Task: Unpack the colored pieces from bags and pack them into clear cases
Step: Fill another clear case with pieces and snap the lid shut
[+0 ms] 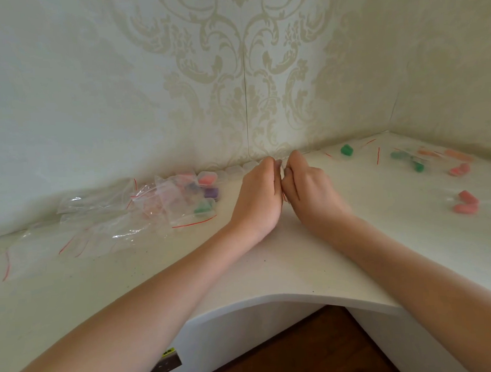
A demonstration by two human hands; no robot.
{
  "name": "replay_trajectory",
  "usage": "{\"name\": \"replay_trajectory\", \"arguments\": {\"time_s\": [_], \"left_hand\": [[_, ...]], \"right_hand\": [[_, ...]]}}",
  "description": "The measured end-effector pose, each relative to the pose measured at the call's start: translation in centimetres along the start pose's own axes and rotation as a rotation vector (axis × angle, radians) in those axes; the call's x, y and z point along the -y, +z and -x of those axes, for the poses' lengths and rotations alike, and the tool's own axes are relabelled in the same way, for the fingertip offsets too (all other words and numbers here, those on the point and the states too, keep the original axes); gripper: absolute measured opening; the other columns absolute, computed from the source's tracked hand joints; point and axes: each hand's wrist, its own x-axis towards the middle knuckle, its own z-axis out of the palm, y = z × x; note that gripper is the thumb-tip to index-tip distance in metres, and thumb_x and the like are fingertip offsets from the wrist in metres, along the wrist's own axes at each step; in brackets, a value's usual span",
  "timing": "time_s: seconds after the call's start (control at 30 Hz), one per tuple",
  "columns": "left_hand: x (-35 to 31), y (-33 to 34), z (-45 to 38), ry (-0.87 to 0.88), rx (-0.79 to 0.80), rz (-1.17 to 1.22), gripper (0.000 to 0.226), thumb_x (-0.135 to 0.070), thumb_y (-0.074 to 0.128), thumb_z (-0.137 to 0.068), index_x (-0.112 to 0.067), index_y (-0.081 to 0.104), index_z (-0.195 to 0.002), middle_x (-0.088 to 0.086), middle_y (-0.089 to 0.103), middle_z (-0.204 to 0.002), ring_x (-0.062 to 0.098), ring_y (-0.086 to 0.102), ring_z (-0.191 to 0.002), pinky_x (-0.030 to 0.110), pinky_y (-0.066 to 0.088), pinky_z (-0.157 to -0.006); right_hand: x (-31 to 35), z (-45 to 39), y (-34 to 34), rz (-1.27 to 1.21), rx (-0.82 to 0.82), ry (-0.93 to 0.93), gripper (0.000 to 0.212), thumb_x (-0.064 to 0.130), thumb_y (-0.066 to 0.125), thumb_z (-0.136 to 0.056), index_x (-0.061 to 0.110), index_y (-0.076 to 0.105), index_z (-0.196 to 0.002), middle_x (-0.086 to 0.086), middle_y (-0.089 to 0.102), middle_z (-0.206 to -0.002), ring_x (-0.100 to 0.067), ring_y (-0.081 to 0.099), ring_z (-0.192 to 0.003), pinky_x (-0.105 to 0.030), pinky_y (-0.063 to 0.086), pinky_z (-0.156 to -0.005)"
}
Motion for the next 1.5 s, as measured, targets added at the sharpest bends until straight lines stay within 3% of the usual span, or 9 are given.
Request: {"name": "replay_trajectory", "arguments": {"time_s": [0.17,0.33,0.43,0.63,0.83,0.97,1.2,1.3,1.5], "left_hand": [[0.3,-0.4,-0.4,0.148,0.054,-0.308,0.005,-0.003,0.042,-0.093,-0.004,0.047,-0.091,0.023,0.058,-0.090,0.040,0.056,-0.080,0.036,0.032,-0.061],[0.7,-1.0,-0.6,0.278,0.002,-0.506,0.015,0.010,0.061,-0.079,0.001,0.051,-0.074,0.019,0.051,-0.056,0.033,0.049,-0.040,0.026,0.020,-0.044],[1.1,-0.8,-0.8,0.267,0.017,-0.426,0.020,-0.006,0.050,-0.094,-0.007,0.043,-0.075,0.014,0.046,-0.062,0.034,0.049,-0.051,0.033,0.024,-0.049],[1.0,-0.7,-0.6,0.334,-0.094,-0.310,0.030,-0.022,0.043,-0.097,-0.003,0.050,-0.076,0.009,0.044,-0.061,0.035,0.049,-0.052,0.032,0.025,-0.051],[-0.3,0.0,0.3,0.513,-0.079,-0.206,0.034,-0.026,0.036,-0.095,-0.002,0.054,-0.079,0.010,0.055,-0.066,0.031,0.051,-0.054,0.027,0.030,-0.051],[0.1,-0.4,-0.2,0.292,-0.052,-0.032,0.033,-0.036,0.040,-0.095,-0.011,0.046,-0.073,-0.009,0.042,-0.061,0.015,0.043,-0.056,0.030,0.033,-0.052],[0.9,-1.0,-2.1,-0.507,-0.120,0.605,0.016,-0.024,0.051,-0.097,-0.015,0.047,-0.083,0.007,0.054,-0.090,0.014,0.061,-0.069,0.030,0.057,-0.054],[1.2,-0.7,-2.0,-0.593,0.036,0.896,0.006,-0.011,0.055,-0.095,-0.007,0.057,-0.091,0.011,0.061,-0.094,0.018,0.067,-0.075,0.030,0.059,-0.066],[1.7,-1.1,-2.2,-0.719,0.017,1.075,0.012,-0.002,0.059,-0.091,0.001,0.060,-0.102,0.013,0.064,-0.094,0.019,0.065,-0.078,0.027,0.059,-0.073]], "right_hand": [[0.3,0.2,-0.9,0.201,0.066,0.007,0.013,0.012,0.037,-0.097,0.010,0.028,-0.087,-0.002,0.042,-0.063,-0.035,0.037,-0.062,-0.035,0.025,-0.053],[-0.8,-0.4,-1.7,0.292,-0.088,0.012,0.015,0.009,0.038,-0.094,0.010,0.025,-0.087,-0.009,0.044,-0.061,-0.036,0.037,-0.054,-0.035,0.026,-0.047],[-1.5,0.0,-2.2,0.248,-0.083,-0.022,0.016,0.011,0.039,-0.096,0.010,0.026,-0.087,-0.001,0.038,-0.061,-0.033,0.035,-0.055,-0.036,0.026,-0.047],[-2.3,-0.4,-2.1,0.355,-0.023,-0.307,0.021,-0.009,0.053,-0.075,0.009,0.062,-0.080,-0.012,0.058,-0.124,-0.033,0.060,-0.088,-0.031,0.044,-0.056],[-2.0,-0.5,-1.1,0.291,0.028,-0.031,0.033,0.009,0.043,-0.090,0.013,0.067,-0.112,0.000,0.053,-0.137,-0.025,0.049,-0.120,-0.032,0.043,-0.077],[-2.1,-0.9,-1.0,-0.032,-0.049,0.177,0.024,0.024,0.048,-0.092,0.016,0.059,-0.072,0.005,0.058,-0.074,-0.016,0.056,-0.071,-0.026,0.041,-0.059],[-3.3,-1.3,-2.0,-0.560,-0.090,0.339,0.024,0.026,0.047,-0.099,0.026,0.065,-0.114,0.010,0.069,-0.099,-0.014,0.067,-0.090,-0.023,0.053,-0.073],[-3.3,-1.2,-2.0,-0.565,0.008,0.295,0.040,0.010,0.050,-0.096,0.042,0.057,-0.119,0.014,0.069,-0.102,-0.002,0.066,-0.086,-0.015,0.051,-0.073],[-3.2,-1.0,-1.9,-0.570,0.146,0.212,0.064,-0.007,0.044,-0.092,0.047,0.050,-0.125,0.011,0.062,-0.115,0.004,0.064,-0.087,-0.011,0.044,-0.071]]}}
